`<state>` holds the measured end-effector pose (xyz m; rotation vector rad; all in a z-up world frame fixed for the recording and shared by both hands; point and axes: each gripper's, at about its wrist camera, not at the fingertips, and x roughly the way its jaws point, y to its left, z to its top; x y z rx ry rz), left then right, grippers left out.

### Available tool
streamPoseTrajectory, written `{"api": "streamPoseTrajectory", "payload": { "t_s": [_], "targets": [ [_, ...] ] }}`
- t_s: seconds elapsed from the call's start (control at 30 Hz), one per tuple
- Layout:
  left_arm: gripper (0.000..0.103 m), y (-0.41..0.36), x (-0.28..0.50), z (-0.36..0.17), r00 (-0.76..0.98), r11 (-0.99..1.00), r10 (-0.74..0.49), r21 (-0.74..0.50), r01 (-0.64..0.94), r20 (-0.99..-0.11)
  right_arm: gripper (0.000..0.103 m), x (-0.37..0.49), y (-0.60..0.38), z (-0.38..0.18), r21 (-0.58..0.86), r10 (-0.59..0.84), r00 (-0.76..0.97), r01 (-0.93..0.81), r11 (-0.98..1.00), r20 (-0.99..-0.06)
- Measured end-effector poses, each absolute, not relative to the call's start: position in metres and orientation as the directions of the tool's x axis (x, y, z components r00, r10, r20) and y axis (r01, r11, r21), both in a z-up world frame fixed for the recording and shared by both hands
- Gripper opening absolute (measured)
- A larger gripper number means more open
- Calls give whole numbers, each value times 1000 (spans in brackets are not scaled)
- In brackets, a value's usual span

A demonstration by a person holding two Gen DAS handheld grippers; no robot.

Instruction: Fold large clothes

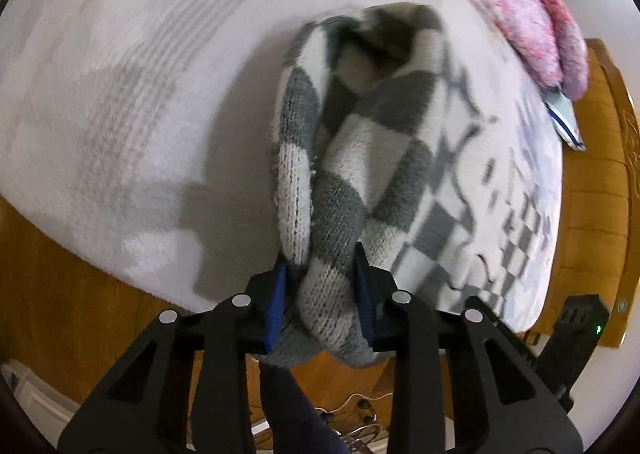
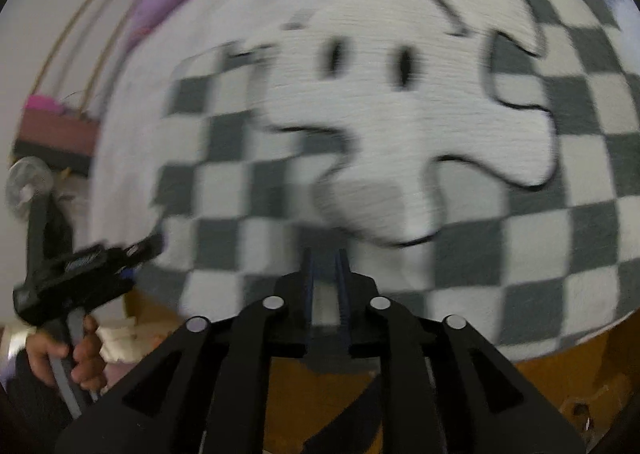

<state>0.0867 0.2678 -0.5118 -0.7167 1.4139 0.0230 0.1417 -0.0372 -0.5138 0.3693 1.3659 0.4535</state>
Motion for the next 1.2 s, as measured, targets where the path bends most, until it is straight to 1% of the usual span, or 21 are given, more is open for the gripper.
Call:
{"api": "streamPoseTrajectory", "payload": {
  "t_s": [0.03,0.07,0.1,0.23,0.3,0.4,0.53,0.73,0.77,0.8,0.83,0.87,0.9,0.97,1.0,1.03,1.07,1.1,1.13,1.2],
  "targets": [
    [29,266,87,-507,195,793,-398,-443,-418,-896,26,135,-26,-505,529,544,148,-130,839,-826],
    [29,264,87,-502,198,794,-400,-447,-413,-895,38,128,-18,-500,541,561,148,-158,826,-814],
    [29,260,89,-497,201,796,-403,-450,-404,-893,48,124,-9,-497,549,576,149,-185,815,-804],
    [29,244,92,-480,215,789,-428,-479,-384,-878,54,101,27,-479,556,618,136,-319,768,-775],
    [29,238,93,-473,221,787,-432,-485,-382,-875,60,92,40,-476,568,638,125,-350,745,-759],
    [29,233,93,-465,229,788,-429,-486,-378,-874,60,85,53,-480,560,638,134,-368,742,-758],
    [29,230,94,-463,233,782,-430,-489,-387,-872,60,80,60,-489,517,601,170,-364,775,-781],
    [29,223,95,-460,238,778,-432,-493,-390,-870,62,94,67,-501,525,585,196,-284,802,-787],
    [29,224,94,-461,238,777,-432,-494,-391,-870,62,96,67,-503,533,590,193,-276,800,-784],
    [29,223,94,-462,239,775,-431,-493,-395,-870,54,98,67,-503,529,584,200,-269,805,-786],
    [29,222,94,-461,242,770,-431,-494,-403,-869,49,99,68,-503,519,574,206,-269,812,-792],
    [29,222,95,-462,243,769,-432,-495,-405,-869,37,104,68,-503,513,566,205,-263,817,-798],
    [31,219,95,-460,246,768,-431,-496,-405,-868,28,107,67,-503,510,557,204,-244,825,-805],
    [37,213,94,-450,284,756,-436,-519,-399,-854,23,117,55,-506,543,569,194,-173,822,-799],
    [46,208,94,-438,330,751,-453,-554,-359,-828,22,120,48,-506,569,586,191,-139,810,-788],
    [67,206,93,-431,351,758,-454,-562,-331,-819,22,124,40,-505,596,604,191,-105,796,-774],
    [76,199,93,-417,381,787,-425,-543,-293,-821,21,126,32,-503,617,620,197,-80,783,-760],
    [78,194,93,-403,416,815,-394,-521,-254,-819,21,125,25,-499,635,632,208,-58,770,-747],
    [78,190,94,-395,437,830,-380,-509,-228,-815,21,128,14,-496,661,649,222,-28,750,-728],
    [78,187,98,-384,456,851,-337,-474,-227,-824,21,131,-9,-490,705,675,259,38,708,-691]
  ]
}}
